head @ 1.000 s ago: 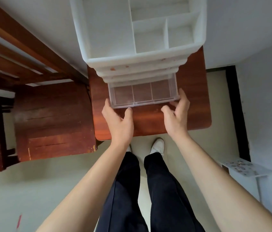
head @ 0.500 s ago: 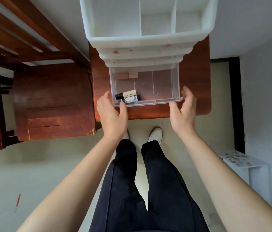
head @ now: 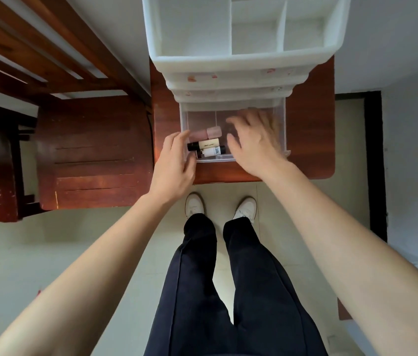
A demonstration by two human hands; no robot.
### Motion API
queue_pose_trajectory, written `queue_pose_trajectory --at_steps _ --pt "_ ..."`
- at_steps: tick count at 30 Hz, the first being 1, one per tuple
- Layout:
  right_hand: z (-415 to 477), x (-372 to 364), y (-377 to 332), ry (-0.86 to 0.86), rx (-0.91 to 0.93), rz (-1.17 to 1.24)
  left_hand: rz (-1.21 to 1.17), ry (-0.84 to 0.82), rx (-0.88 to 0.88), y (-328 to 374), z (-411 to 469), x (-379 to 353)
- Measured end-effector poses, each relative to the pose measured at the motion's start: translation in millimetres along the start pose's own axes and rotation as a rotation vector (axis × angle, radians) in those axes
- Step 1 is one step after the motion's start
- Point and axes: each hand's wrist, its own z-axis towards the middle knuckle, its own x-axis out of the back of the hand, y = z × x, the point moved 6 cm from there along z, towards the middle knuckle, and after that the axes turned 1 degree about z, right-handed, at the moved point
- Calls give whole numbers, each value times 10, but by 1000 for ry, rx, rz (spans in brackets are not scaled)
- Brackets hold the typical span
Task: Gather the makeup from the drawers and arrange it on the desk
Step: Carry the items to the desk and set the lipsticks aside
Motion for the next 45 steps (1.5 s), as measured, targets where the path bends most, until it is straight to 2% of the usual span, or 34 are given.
queue_pose_trajectory --at_steps 4,6,9,15,17,21,23,26,28,32,36,38,43,45 --pt "270 -169 -300 -278 66 151 -208 30 165 -116 -5 44" --pt "325 -270 -402 -394 107 81 -272 44 267 -172 19 59" --pt "361 -348 -392 -484 110 -9 -327 21 294 -209 66 38" --pt "325 -318 -188 -577 46 63 -291 4 264 -217 82 2" --pt "297 -250 -105 -545 44 66 -173 50 199 -155 90 60" --pt "180 4 135 -376 -6 42 228 136 -143 186 151 125" --pt "75 164 254 -271 -25 36 302 81 -280 372 237 40" --pt "-127 388 418 -110 -85 65 484 -176 -295 481 360 -270" --pt "-278 471 559 -16 -187 77 561 -284 -304 502 375 -451" --pt "-540 392 821 74 -389 198 561 -347 -309 489 406 -641" --pt "-681 229 863 91 -446 325 446 -414 -240 436 435 -669" --pt "-702 194 859 110 -468 370 397 -395 -246 441 430 -643" --pt "-729 174 881 166 -524 454 448 -164 -508 622 333 -482" --pt "-740 177 906 227 -559 485 492 -82 -529 633 304 -374"
